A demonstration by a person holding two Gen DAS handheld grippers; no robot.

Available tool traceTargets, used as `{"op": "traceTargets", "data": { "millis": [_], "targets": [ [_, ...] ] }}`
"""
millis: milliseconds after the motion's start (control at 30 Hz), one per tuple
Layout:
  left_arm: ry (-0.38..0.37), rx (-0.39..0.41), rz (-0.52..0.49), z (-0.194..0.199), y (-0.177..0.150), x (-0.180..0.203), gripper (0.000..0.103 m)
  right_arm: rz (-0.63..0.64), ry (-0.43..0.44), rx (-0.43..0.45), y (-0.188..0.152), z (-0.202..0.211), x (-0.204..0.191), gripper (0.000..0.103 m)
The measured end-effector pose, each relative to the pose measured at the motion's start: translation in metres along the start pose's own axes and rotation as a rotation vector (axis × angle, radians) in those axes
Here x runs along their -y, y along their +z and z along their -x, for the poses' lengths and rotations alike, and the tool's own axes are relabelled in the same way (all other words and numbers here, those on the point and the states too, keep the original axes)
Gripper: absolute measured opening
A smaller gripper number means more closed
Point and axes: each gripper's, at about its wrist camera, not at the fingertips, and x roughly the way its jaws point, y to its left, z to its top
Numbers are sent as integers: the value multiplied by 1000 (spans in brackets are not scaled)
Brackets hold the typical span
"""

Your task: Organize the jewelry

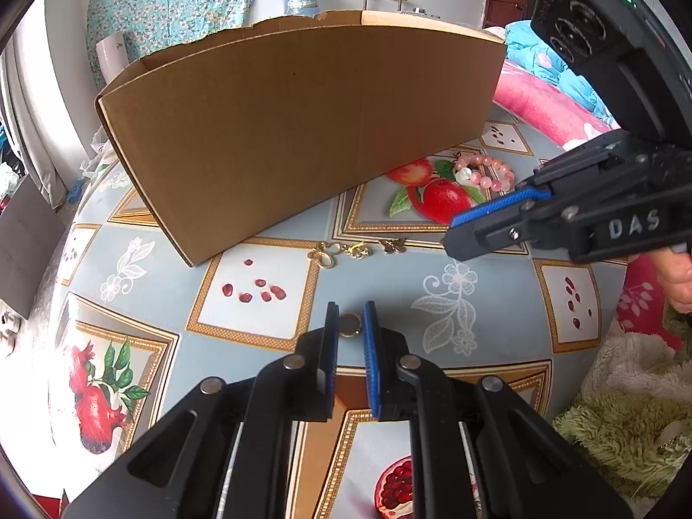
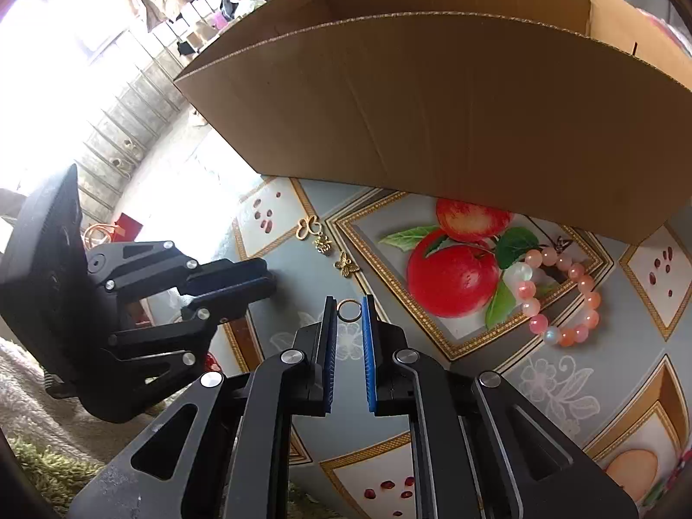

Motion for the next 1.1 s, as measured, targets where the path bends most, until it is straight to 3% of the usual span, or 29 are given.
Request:
{"op": "traceTargets", "data": {
  "millis": [400, 567, 967, 1100],
  "targets": [
    [14, 33, -39, 12, 6, 9, 11, 94, -64, 78, -8, 10, -32, 9],
    [21, 69, -29, 24, 14, 8, 11, 89, -63, 130, -14, 33, -24, 9],
    [-46, 319, -31, 82, 78, 9, 11, 125, -53, 365, 15, 102, -23, 9],
    [-50, 356, -32, 85, 105, 4, 11, 133, -52, 439, 31, 121, -17, 9]
  ]
}}
